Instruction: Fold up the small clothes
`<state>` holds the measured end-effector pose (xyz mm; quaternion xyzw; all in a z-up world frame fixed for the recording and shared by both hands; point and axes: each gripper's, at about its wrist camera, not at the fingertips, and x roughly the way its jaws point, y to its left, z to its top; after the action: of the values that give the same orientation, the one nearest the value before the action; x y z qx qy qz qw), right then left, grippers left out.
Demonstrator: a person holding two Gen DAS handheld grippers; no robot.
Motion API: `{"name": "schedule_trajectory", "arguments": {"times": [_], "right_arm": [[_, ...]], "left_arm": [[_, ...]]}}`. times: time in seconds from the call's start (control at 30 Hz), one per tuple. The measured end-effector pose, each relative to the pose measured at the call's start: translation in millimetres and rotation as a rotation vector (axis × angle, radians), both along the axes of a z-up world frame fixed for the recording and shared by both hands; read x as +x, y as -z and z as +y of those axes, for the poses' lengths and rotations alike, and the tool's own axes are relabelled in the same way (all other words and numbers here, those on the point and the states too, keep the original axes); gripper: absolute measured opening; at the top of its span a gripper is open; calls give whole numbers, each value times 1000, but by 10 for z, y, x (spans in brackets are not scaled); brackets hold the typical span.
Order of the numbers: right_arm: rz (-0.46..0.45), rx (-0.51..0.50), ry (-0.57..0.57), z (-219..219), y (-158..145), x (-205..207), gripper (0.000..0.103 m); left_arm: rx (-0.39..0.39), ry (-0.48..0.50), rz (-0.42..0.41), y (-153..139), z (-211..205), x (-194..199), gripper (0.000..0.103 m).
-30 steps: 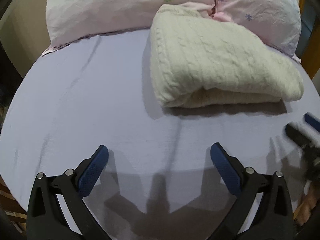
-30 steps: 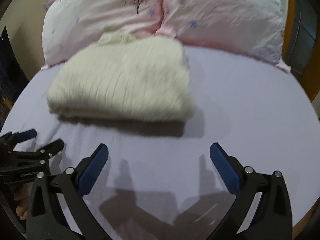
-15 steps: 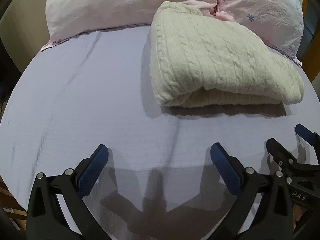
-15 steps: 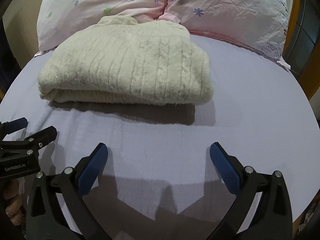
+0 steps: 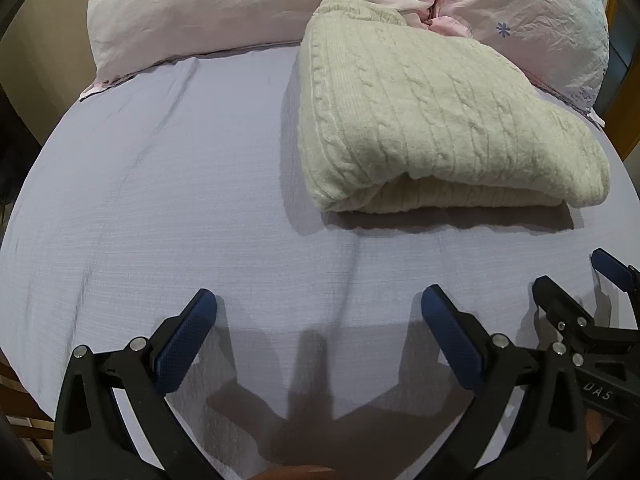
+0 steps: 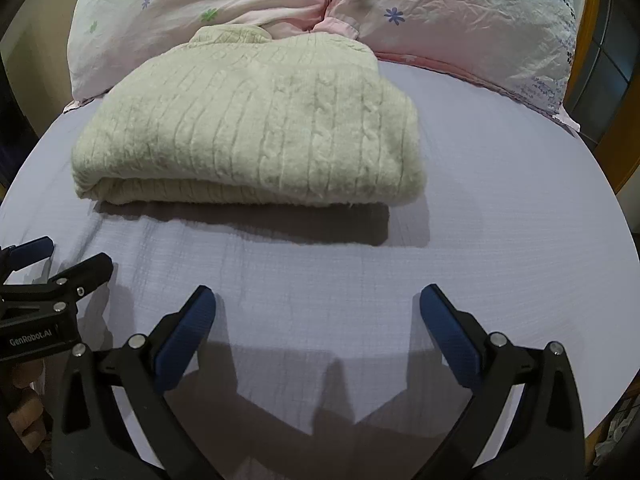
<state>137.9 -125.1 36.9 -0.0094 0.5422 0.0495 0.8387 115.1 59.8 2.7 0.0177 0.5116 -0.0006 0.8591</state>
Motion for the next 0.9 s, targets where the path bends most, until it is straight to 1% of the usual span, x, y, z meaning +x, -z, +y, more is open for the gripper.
{"name": "schedule_trajectory", "arguments": {"times": [0.7, 0.9], "right_arm": [[2, 0, 1, 3, 0, 1, 101], [1, 1, 0, -2, 0, 0, 101]], "left_arm": [[0, -5, 24, -2, 1, 18, 102], [-1, -2, 43, -1, 6, 41, 102]]}}
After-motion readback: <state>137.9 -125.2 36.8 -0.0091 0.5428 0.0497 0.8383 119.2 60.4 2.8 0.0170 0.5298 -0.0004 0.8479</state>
